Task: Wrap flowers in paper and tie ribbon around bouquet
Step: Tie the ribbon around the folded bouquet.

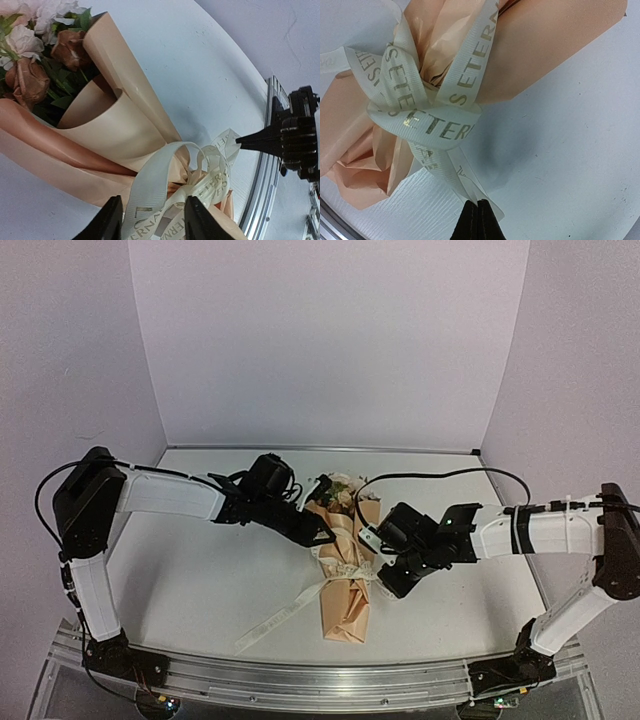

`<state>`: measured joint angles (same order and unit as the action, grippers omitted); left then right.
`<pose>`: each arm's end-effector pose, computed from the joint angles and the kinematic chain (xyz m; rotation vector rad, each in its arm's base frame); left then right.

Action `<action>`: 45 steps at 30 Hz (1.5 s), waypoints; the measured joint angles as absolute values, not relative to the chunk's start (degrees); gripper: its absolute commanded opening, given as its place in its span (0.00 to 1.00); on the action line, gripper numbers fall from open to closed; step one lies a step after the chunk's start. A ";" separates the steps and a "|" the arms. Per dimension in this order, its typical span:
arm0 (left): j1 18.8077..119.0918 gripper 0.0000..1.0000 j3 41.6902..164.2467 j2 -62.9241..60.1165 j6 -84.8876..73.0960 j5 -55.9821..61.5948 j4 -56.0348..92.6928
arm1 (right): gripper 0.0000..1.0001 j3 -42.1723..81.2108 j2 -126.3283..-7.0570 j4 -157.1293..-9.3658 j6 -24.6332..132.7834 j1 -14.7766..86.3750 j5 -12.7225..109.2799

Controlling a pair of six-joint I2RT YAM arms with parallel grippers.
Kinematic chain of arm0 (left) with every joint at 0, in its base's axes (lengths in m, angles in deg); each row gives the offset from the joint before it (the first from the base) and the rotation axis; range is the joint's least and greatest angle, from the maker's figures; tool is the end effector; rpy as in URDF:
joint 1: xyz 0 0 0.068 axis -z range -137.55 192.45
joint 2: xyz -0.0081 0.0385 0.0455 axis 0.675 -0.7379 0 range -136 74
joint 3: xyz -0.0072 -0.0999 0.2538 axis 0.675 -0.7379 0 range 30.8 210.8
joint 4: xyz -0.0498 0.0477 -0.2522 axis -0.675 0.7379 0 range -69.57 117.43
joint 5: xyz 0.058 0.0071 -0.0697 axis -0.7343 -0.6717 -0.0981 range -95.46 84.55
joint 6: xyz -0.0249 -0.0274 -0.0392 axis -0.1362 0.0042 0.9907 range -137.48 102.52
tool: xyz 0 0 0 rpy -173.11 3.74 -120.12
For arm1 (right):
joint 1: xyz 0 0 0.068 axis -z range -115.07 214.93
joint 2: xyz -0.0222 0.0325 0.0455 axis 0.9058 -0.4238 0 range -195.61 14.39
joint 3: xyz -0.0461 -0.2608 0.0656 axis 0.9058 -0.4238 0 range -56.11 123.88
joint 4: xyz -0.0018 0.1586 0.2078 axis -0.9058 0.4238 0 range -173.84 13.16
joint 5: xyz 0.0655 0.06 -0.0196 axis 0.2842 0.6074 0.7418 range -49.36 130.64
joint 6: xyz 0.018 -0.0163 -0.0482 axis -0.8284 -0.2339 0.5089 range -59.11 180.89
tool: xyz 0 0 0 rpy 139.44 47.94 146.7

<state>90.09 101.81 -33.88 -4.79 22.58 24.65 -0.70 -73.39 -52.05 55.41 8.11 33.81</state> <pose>0.2655 -0.3162 0.1965 0.9895 2.2271 -1.0760 0.1658 0.2458 0.1984 -1.1317 2.4399 0.1818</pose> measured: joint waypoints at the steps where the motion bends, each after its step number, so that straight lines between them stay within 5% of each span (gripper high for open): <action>1: 90.11 0.55 101.37 -33.52 -4.14 21.62 24.55 | 0.00 -0.70 -73.46 -52.05 55.38 8.11 33.82; 20: 88.72 0.61 91.29 -28.64 16.57 14.94 21.57 | 0.00 -0.24 -74.58 -52.07 55.26 8.55 34.87; 33: 89.41 0.53 91.44 -34.83 25.91 19.88 19.38 | 0.00 -0.22 -74.62 -52.07 55.26 8.66 35.55; 39: 89.43 0.41 91.78 -36.81 27.93 22.49 17.31 | 0.00 -0.22 -74.62 -52.07 55.26 8.66 35.56; 45: 89.43 0.46 92.05 -38.80 29.56 23.91 17.37 | 0.00 -0.19 -74.65 -52.07 55.26 8.66 35.64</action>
<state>89.43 92.05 -38.80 29.56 23.91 17.37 -0.19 -74.65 -52.07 55.26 8.66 35.64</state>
